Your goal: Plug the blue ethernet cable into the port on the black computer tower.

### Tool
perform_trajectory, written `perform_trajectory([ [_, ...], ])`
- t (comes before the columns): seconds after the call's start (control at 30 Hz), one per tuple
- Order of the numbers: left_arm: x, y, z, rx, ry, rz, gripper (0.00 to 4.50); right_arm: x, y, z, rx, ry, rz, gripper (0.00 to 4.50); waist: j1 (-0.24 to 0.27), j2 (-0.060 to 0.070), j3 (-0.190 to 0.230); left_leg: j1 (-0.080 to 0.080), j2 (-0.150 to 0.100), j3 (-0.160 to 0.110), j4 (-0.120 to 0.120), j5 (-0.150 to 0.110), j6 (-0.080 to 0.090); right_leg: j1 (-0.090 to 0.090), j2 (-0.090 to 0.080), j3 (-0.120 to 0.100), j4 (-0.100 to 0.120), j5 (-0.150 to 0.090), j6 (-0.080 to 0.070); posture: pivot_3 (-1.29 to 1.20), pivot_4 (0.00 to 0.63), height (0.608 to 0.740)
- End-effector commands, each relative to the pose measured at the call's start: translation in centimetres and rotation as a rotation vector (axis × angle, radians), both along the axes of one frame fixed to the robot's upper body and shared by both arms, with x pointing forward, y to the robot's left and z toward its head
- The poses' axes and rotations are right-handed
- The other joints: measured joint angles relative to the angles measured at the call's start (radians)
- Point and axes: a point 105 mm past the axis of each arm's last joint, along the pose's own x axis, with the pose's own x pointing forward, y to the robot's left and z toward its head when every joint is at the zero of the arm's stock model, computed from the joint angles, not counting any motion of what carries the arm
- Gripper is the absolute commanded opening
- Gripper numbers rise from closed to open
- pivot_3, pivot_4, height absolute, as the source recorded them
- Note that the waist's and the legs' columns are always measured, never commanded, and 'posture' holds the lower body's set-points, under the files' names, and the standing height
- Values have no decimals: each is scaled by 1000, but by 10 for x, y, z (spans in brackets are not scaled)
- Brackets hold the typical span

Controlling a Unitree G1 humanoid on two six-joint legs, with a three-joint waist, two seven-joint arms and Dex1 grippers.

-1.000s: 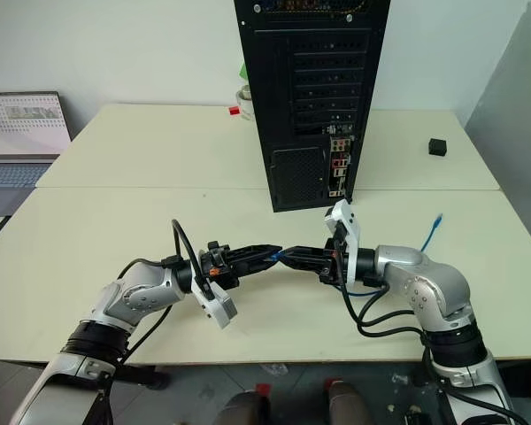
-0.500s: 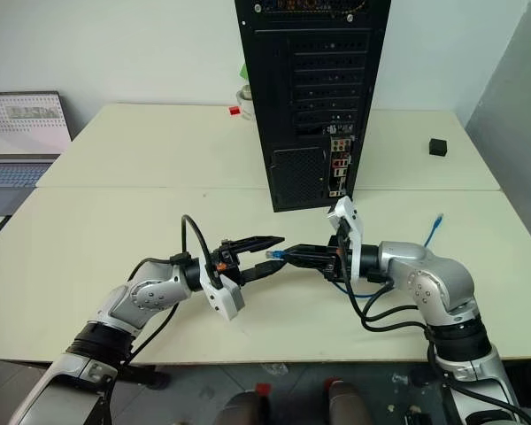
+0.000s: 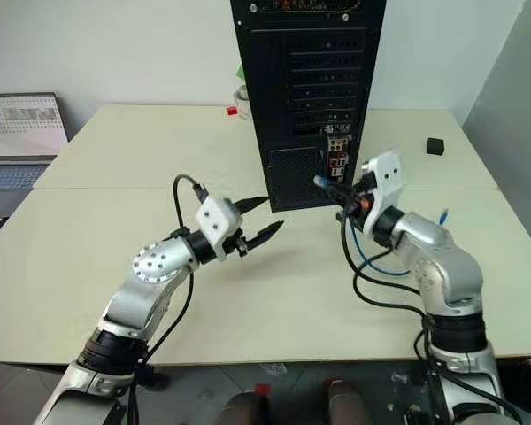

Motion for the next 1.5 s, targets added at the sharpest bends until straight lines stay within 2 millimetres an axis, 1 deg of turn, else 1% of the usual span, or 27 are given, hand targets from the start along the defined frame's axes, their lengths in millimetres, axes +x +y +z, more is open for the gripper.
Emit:
perform_trajectory([
  [0.03,3,-3,29,-92,17,48,2862,15,-3,14,3,-87,-167,0,0,0,0,0,0,0,0,0,0,0,0,0,0,0,0,0,150,740],
  [0.2,7,-12,38,-128,24,80,2862,31,-3,6,-18,-88,-270,0,3,0,0,0,0,1,0,0,0,0,0,1,-1,0,0,0,150,740],
  [0.4,11,-20,34,-163,7,143,2862,41,-4,1,-28,-80,-337,0,4,0,0,0,0,2,0,0,0,-1,-1,2,0,0,0,0,150,740],
  [0.67,10,-27,25,-178,22,149,2862,44,-1,-4,-9,-55,-342,0,4,0,0,0,0,2,0,0,0,-1,-1,3,0,0,0,0,150,740],
  [0.87,10,-28,24,-179,21,149,2862,47,0,-3,9,-51,-343,0,4,0,0,0,0,2,0,0,0,-1,-1,3,0,0,0,0,150,740],
  [1.13,9,-27,23,-171,17,154,2862,49,1,3,24,-63,-343,0,2,0,0,0,0,2,-1,0,0,-1,-1,3,0,0,0,0,150,740],
  [1.5,8,-27,23,-166,16,155,2862,50,-3,3,39,-67,-378,0,-1,0,0,0,0,2,-1,0,0,-1,0,3,0,0,0,0,150,740],
])
